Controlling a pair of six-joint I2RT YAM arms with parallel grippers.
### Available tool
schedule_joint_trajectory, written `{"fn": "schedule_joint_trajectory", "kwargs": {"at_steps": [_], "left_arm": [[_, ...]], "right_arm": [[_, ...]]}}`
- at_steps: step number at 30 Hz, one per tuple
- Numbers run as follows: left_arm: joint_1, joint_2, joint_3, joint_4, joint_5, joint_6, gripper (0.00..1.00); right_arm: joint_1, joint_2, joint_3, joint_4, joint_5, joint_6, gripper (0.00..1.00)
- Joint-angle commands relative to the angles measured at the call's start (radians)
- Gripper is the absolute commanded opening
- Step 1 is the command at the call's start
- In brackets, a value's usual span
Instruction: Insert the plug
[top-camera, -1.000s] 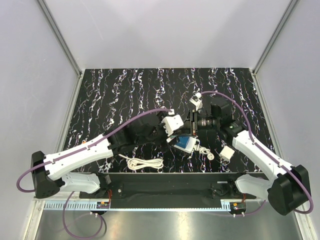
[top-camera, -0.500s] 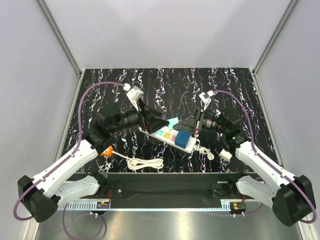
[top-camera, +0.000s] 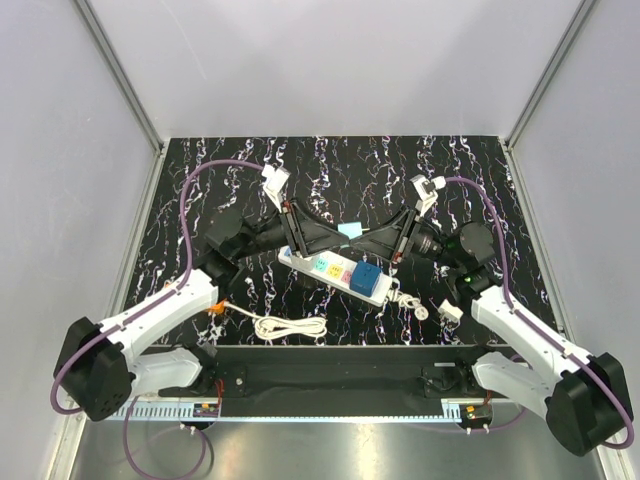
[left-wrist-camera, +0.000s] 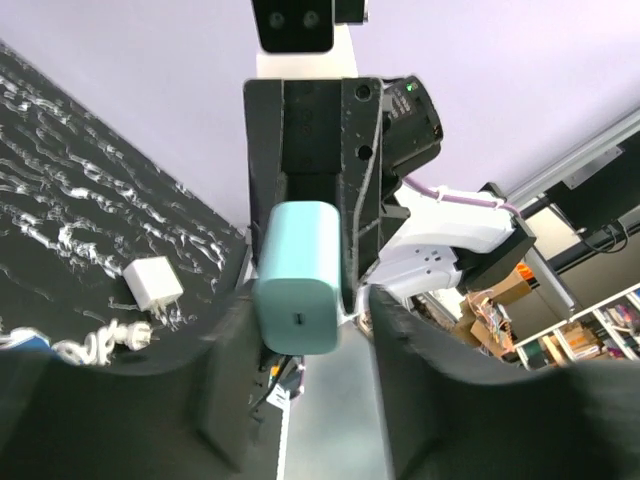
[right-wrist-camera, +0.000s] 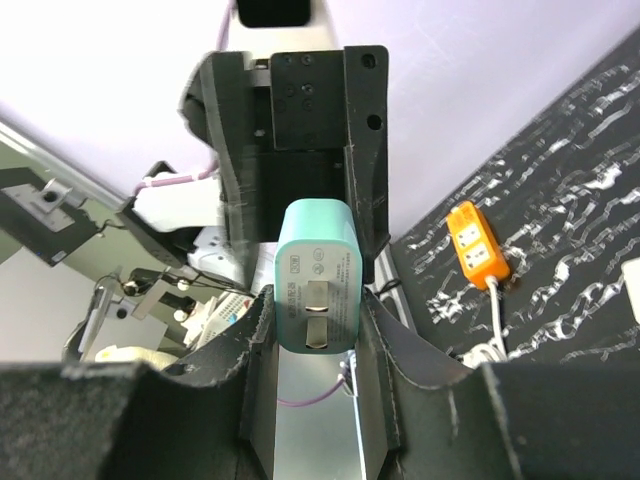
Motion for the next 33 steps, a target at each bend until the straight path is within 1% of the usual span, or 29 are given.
{"fn": "schedule_joint_trajectory", "kwargs": {"at_steps": [1, 3, 4, 5, 8, 9, 10, 11, 12, 13, 14, 15, 16, 17, 18, 19, 20, 21, 22, 23, 25, 27, 28, 30, 31, 32, 33], "left_arm": [[-0.003, -0.003, -0.006, 0.202, 0.040, -0.051, 0.42], [-0.003, -0.003, -0.018, 0.237, 0.038, -0.062, 0.33], [-0.003, -0.001, -0.021, 0.248, 0.037, -0.066, 0.30], [-0.003, 0.002, -0.023, 0.259, 0.041, -0.071, 0.24], [-0.003, 0.014, -0.023, 0.312, 0.066, -0.082, 0.12], [-0.003, 0.018, -0.024, 0.340, 0.069, -0.086, 0.05], [-0.003, 0.022, -0.024, 0.360, 0.080, -0.091, 0.00], [-0.003, 0.026, -0.026, 0.380, 0.087, -0.096, 0.00], [-0.003, 0.028, -0.028, 0.394, 0.092, -0.096, 0.00], [-0.003, 0.026, -0.026, 0.389, 0.104, -0.086, 0.00], [-0.003, 0.025, -0.021, 0.377, 0.114, -0.047, 0.00], [-0.003, 0.011, -0.014, 0.310, 0.124, -0.010, 0.00], [-0.003, 0.000, -0.005, 0.249, 0.140, 0.044, 0.00], [-0.003, -0.032, 0.029, 0.061, 0.138, 0.187, 0.00], [-0.003, -0.046, 0.057, -0.054, 0.126, 0.273, 0.00], [-0.003, -0.057, 0.089, -0.177, 0.094, 0.362, 0.00], [-0.003, -0.066, 0.170, -0.420, 0.068, 0.538, 0.00], [-0.001, -0.061, 0.216, -0.538, 0.008, 0.617, 0.00], [0.001, -0.049, 0.263, -0.644, -0.014, 0.688, 0.00], [0.004, -0.026, 0.337, -0.780, -0.024, 0.799, 0.00], [0.010, -0.008, 0.383, -0.864, -0.029, 0.887, 0.00], [0.011, 0.011, 0.419, -0.947, 0.000, 1.047, 0.00], [0.011, 0.014, 0.433, -0.971, -0.012, 1.166, 0.00], [0.016, 0.029, 0.449, -1.031, -0.117, 1.236, 0.00], [0.019, 0.043, 0.489, -1.063, -0.127, 1.283, 0.00], [0.025, 0.083, 0.518, -1.139, -0.126, 1.384, 0.00], [0.028, 0.107, 0.546, -1.183, -0.127, 1.436, 0.00]], "right_arm": [[0.002, -0.021, -0.003, 0.070, 0.030, 0.011, 0.00], [0.003, -0.010, -0.001, 0.067, 0.021, 0.014, 0.00], [0.003, -0.003, 0.000, 0.067, 0.007, 0.017, 0.00], [0.002, 0.008, 0.000, 0.068, 0.003, 0.024, 0.00], [0.002, 0.030, 0.002, 0.067, -0.011, 0.041, 0.00], [0.002, 0.033, 0.000, 0.067, -0.014, 0.041, 0.00], [0.003, 0.034, 0.002, 0.064, -0.014, 0.041, 0.00], [0.003, 0.036, -0.001, 0.045, -0.014, 0.038, 0.03], [0.003, 0.034, -0.001, 0.033, -0.011, 0.034, 0.09], [0.002, 0.030, -0.001, -0.002, -0.008, 0.024, 0.23], [0.002, 0.019, 0.002, -0.024, -0.005, 0.006, 0.30], [0.003, 0.010, 0.000, -0.051, -0.002, -0.008, 0.38], [0.003, -0.021, 0.002, -0.111, 0.010, -0.022, 0.56], [0.002, -0.036, 0.003, -0.146, 0.018, -0.055, 0.63], [0.002, -0.055, 0.003, -0.182, 0.025, -0.072, 0.70], [0.000, -0.093, 0.003, -0.255, 0.041, -0.091, 0.75], [0.002, -0.111, 0.002, -0.292, 0.052, -0.123, 0.82], [0.002, -0.133, 0.002, -0.326, 0.074, -0.137, 0.85], [0.002, -0.172, -0.001, -0.382, 0.085, -0.146, 0.87], [0.000, -0.191, -0.006, -0.406, 0.093, -0.161, 0.96], [0.002, -0.249, -0.006, -0.474, 0.124, -0.173, 1.00], [0.002, -0.288, 0.000, -0.527, 0.165, -0.200, 1.00], [0.002, -0.326, 0.009, -0.588, 0.182, -0.222, 1.00], [0.002, -0.361, 0.020, -0.645, 0.243, -0.250, 1.00], [0.002, -0.389, 0.035, -0.700, 0.262, -0.273, 1.00], [0.002, -0.401, 0.043, -0.723, 0.277, -0.287, 1.00], [0.002, -0.414, 0.052, -0.764, 0.314, -0.298, 1.00]]}}
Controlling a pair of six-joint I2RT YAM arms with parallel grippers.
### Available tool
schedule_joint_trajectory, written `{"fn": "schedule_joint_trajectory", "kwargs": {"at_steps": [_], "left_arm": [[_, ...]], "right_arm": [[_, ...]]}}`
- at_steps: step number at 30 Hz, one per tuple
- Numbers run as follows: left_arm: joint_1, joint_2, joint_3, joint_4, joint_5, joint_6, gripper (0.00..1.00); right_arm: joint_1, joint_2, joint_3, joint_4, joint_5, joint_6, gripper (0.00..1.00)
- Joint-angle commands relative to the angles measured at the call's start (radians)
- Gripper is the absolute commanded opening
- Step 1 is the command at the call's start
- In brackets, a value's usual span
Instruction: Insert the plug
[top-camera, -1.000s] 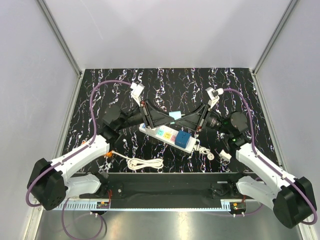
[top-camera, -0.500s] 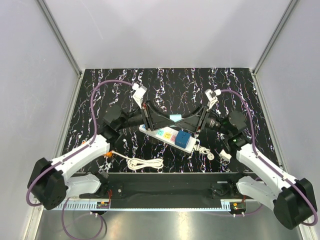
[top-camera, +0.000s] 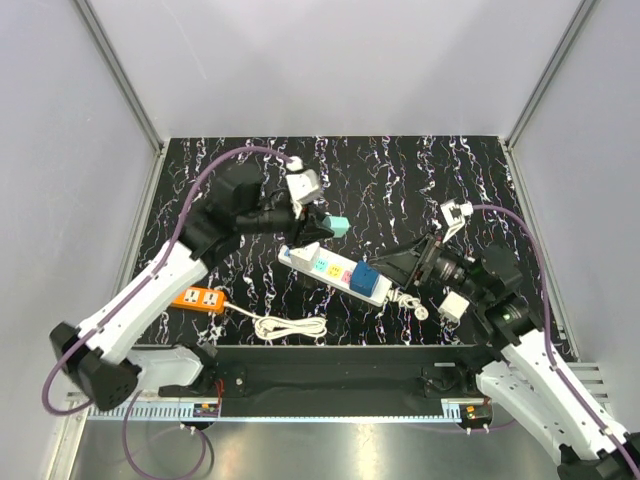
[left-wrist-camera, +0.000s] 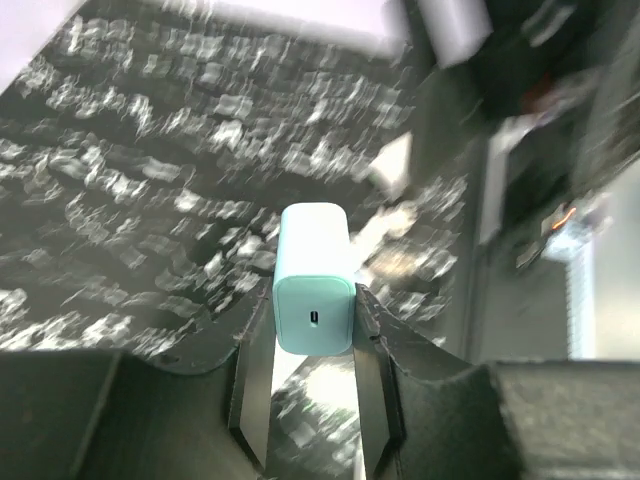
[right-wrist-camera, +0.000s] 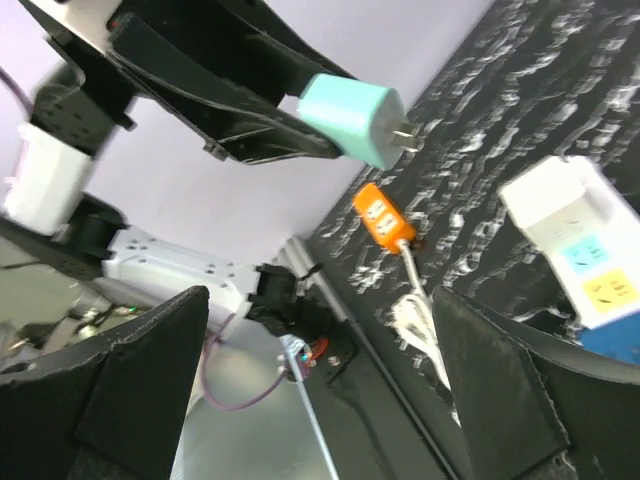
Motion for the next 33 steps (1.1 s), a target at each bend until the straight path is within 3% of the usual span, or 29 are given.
{"fn": "schedule_joint_trajectory", "kwargs": {"at_steps": [1, 2, 7, 14, 24, 33], "left_arm": [[0.014, 0.095, 0.153, -0.251, -0.095, 0.355, 0.00], [0.016, 0.152, 0.189, -0.342, -0.108, 0.443, 0.00], [0.014, 0.290, 0.324, -0.504, -0.200, 0.675, 0.00], [-0.040, 0.426, 0.355, -0.579, -0.315, 0.798, 0.00], [-0.141, 0.588, 0.419, -0.667, -0.280, 0.929, 0.00], [-0.175, 0.720, 0.493, -0.737, -0.298, 1.015, 0.00]], "right_arm": [[-0.001, -0.049, 0.078, -0.209, 0.136, -0.107, 1.00], [-0.001, -0.054, 0.090, -0.242, 0.153, -0.117, 1.00], [-0.001, -0.080, 0.161, -0.430, 0.294, -0.185, 1.00], [-0.001, -0.164, 0.213, -0.561, 0.450, -0.222, 1.00], [-0.001, -0.291, 0.267, -0.647, 0.665, -0.248, 1.00], [-0.001, -0.328, 0.284, -0.682, 0.736, -0.259, 1.00]]}}
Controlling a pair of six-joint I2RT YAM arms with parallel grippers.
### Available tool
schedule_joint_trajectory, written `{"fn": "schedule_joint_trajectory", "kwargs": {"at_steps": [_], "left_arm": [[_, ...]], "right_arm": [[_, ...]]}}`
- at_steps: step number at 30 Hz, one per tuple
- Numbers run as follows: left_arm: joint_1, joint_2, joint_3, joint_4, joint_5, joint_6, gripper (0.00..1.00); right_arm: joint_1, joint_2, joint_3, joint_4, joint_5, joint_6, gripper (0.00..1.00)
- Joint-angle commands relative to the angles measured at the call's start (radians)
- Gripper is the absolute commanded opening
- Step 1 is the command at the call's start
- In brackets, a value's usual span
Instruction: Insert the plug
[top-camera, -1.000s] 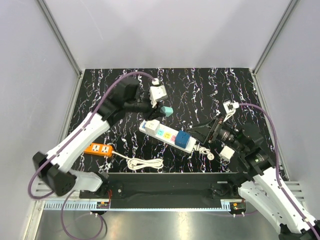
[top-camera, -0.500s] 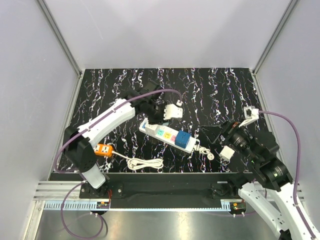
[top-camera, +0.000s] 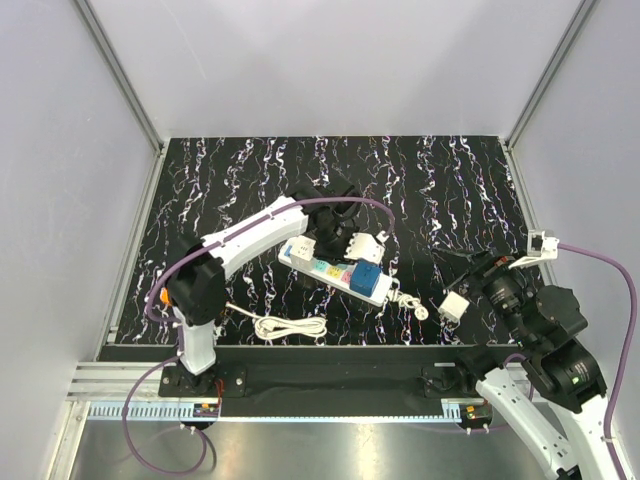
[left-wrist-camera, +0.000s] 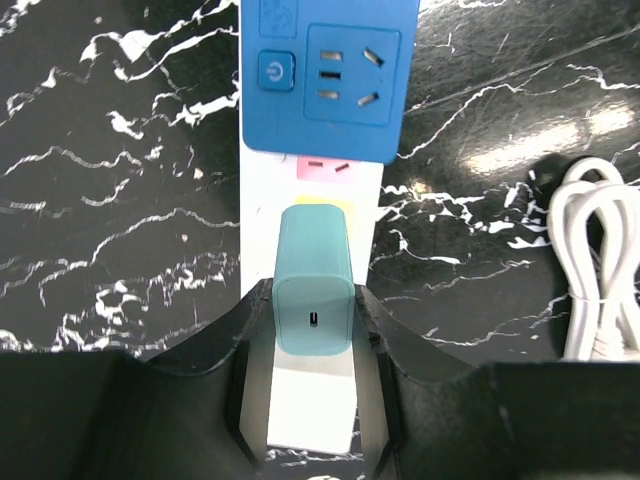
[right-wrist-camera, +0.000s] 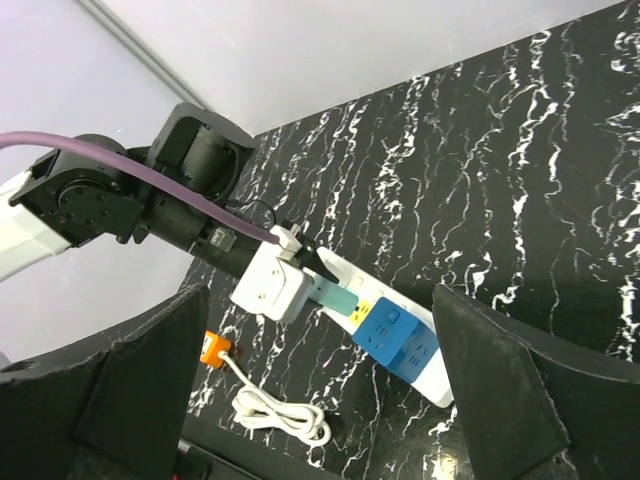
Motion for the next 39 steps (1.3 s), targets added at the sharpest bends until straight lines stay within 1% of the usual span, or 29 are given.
{"fn": "schedule_joint_trajectory", "kwargs": {"at_steps": [1, 6, 14, 27, 39], "left_arm": [[-0.015, 0.044, 0.057, -0.039, -0.031, 0.061, 0.00], [-0.019, 0.104, 0.093, -0.091, -0.075, 0.084, 0.00], [-0.023, 0.135, 0.095, -0.088, -0.124, 0.090, 0.00], [-0.026, 0.168, 0.127, -0.059, -0.134, 0.087, 0.00], [-0.045, 0.198, 0.103, -0.055, -0.147, 0.076, 0.00]], "right_arm": [[-0.001, -0.005, 0.040, -0.013, 0.060, -0.028, 1.00], [-0.001, -0.002, 0.045, -0.018, 0.073, -0.034, 1.00], [-0.001, -0.005, 0.038, -0.018, 0.084, -0.026, 1.00], [-0.001, -0.010, 0.037, -0.021, 0.096, -0.036, 1.00], [-0.001, -0.025, 0.029, -0.028, 0.107, -0.034, 1.00]]}}
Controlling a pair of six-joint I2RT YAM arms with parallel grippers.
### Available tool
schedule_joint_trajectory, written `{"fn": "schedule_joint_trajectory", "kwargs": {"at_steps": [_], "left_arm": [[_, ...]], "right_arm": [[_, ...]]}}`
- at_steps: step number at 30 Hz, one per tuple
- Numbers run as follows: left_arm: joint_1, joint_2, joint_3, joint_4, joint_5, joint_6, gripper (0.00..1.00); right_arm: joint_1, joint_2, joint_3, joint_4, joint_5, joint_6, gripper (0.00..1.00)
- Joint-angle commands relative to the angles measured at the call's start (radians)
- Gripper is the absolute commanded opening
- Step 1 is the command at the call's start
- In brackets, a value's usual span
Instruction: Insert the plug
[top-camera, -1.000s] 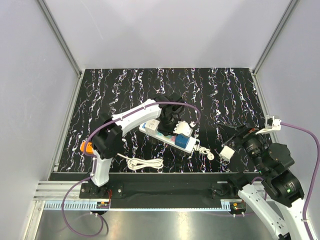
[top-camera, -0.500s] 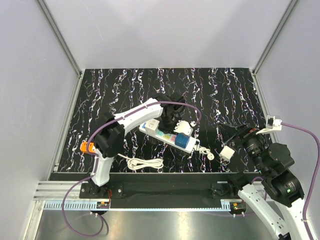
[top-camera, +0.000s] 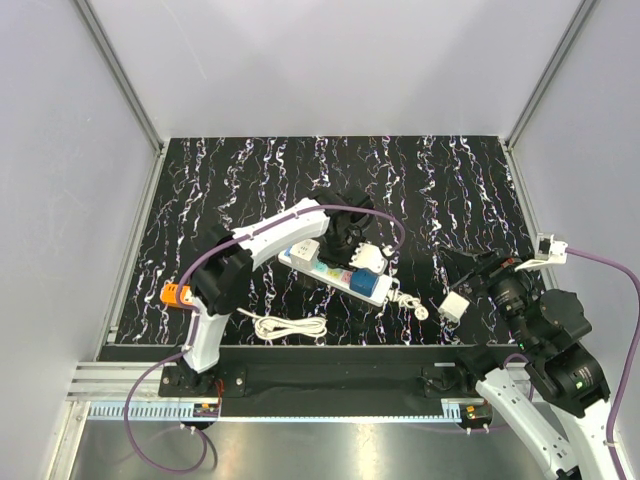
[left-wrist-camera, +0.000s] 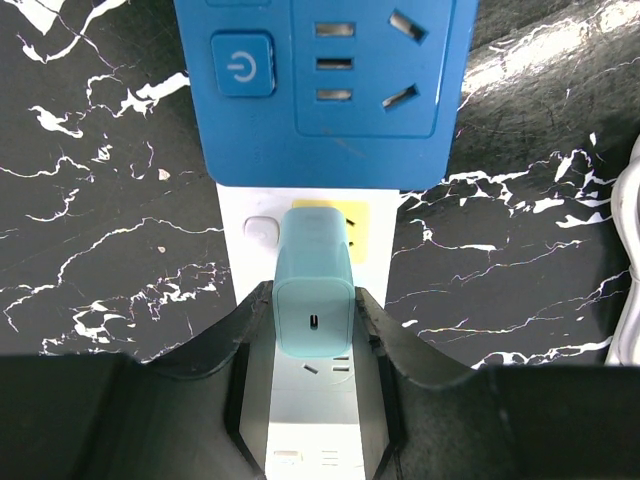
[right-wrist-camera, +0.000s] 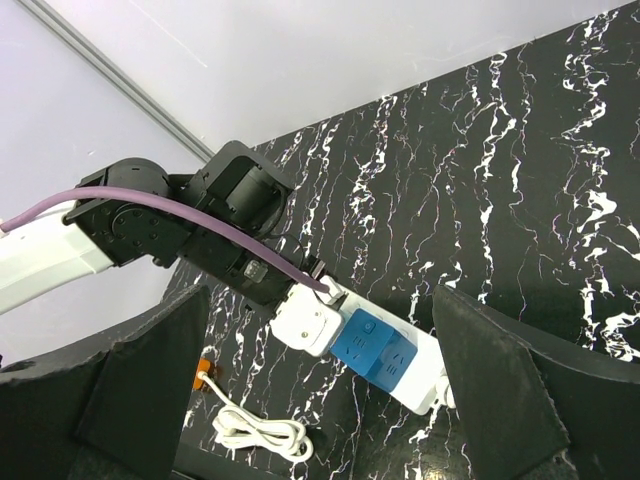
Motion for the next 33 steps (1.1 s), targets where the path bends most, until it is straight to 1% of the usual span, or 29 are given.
{"fn": "schedule_joint_trajectory", "kwargs": {"at_steps": [1, 6, 14, 19, 20, 22, 23, 25, 26, 27, 30, 31, 33], "left_arm": [[-0.016, 0.025, 0.004, 0.017, -0.011, -0.001, 0.00], [-0.028, 0.018, -0.086, 0.077, 0.006, -0.028, 0.00], [-0.030, 0.025, -0.171, 0.164, 0.040, -0.073, 0.00], [-0.030, 0.034, -0.170, 0.189, 0.040, -0.107, 0.00], [-0.028, 0.030, -0.167, 0.194, 0.036, -0.110, 0.13], [-0.030, 0.004, -0.162, 0.209, 0.026, -0.113, 0.25], [-0.028, -0.007, -0.148, 0.214, 0.004, -0.113, 0.40], [-0.027, -0.019, -0.128, 0.212, -0.009, -0.122, 0.45], [-0.025, -0.036, -0.113, 0.212, -0.012, -0.121, 0.50], [-0.023, -0.044, -0.102, 0.211, -0.014, -0.124, 0.53], [-0.017, -0.071, -0.070, 0.214, -0.033, -0.128, 0.67], [-0.016, -0.077, -0.062, 0.214, -0.040, -0.130, 0.70], [-0.008, -0.104, -0.038, 0.214, -0.049, -0.134, 0.99]], "right_arm": [[-0.001, -0.012, 0.016, -0.001, 0.029, -0.012, 1.00], [-0.001, -0.009, 0.016, -0.001, 0.031, -0.011, 1.00], [-0.001, -0.001, 0.030, -0.001, 0.037, -0.026, 1.00], [-0.001, -0.001, 0.022, -0.002, 0.039, -0.023, 1.00], [0.000, 0.000, 0.021, -0.004, 0.036, -0.023, 1.00], [-0.001, 0.002, 0.019, -0.002, 0.033, -0.021, 1.00], [-0.001, 0.008, 0.018, -0.004, 0.033, -0.021, 1.00], [-0.001, 0.014, 0.015, -0.007, 0.028, -0.020, 1.00], [-0.001, 0.018, 0.012, -0.008, 0.026, -0.014, 1.00], [-0.001, 0.022, 0.012, -0.010, 0.025, -0.011, 1.00], [-0.001, 0.028, 0.013, -0.016, 0.013, 0.005, 1.00], [-0.001, 0.029, 0.013, -0.020, 0.011, 0.009, 1.00], [-0.001, 0.037, 0.012, -0.024, 0.006, 0.017, 1.00]]}}
